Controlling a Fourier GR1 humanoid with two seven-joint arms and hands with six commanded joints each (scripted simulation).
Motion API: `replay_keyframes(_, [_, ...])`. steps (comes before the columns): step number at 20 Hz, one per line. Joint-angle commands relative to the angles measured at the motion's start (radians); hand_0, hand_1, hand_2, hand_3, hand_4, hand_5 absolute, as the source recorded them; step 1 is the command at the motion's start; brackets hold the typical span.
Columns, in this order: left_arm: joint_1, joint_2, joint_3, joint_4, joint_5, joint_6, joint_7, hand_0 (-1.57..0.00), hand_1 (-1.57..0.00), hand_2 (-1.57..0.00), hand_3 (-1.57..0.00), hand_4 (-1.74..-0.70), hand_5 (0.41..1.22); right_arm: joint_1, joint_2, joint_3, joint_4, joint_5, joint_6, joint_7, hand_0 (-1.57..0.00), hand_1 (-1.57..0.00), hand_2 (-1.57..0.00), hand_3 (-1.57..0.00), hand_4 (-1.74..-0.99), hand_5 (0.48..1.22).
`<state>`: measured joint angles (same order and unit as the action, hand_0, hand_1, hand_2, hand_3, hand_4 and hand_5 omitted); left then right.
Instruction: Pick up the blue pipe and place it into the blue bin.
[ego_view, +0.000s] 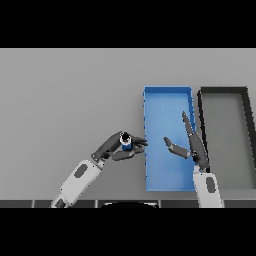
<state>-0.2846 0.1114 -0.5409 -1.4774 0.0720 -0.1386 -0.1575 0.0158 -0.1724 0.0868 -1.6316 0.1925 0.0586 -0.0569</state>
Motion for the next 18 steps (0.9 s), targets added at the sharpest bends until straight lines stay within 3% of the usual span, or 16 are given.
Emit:
replay_keyframes(1, [-0.008,-0.009,0.001,-0.007,0.002,-0.002,0.025,-1.56,-1.56,-1.56,-1.56,-1.47,1.218,0.003,-0.009,-0.009,-0.003,-0.006,0.002,-0.001,0.0,0.0,0.0,0.0,-1.128,0.564])
replay_keyframes(8, [-0.009,-0.016,0.009,-0.044,-0.003,-0.053,0.091,-1.57,-1.57,-1.57,-1.57,-1.47,1.22,-0.024,-0.021,-0.009,0.02,0.003,0.008,-0.006,0.0,0.0,0.0,0.0,-1.122,0.578])
replay_keyframes(10, [0.009,-0.022,0.007,-0.052,-0.016,-0.058,0.08,-1.57,-1.57,-1.57,-1.57,-1.47,1.22,-0.039,-0.039,-0.011,0.02,0.003,0.019,-0.012,0.0,0.0,0.0,0.0,-1.123,0.578])
replay_keyframes(14, [0.008,-0.026,0.029,-0.053,-0.025,-0.073,0.073,-1.57,-1.57,-1.57,-1.57,-1.47,1.22,-0.037,-0.05,-0.008,0.009,0.005,0.029,-0.013,0.0,0.0,0.0,0.0,-1.191,0.577])
replay_keyframes(18, [0.021,-0.034,0.034,-0.062,-0.043,-0.085,0.078,-1.57,-1.57,-1.57,-1.57,-1.47,1.221,-0.056,-0.059,-0.041,-0.042,-0.158,0.134,-0.117,0.0,-0.02,-0.03,0.0,-1.172,0.579])
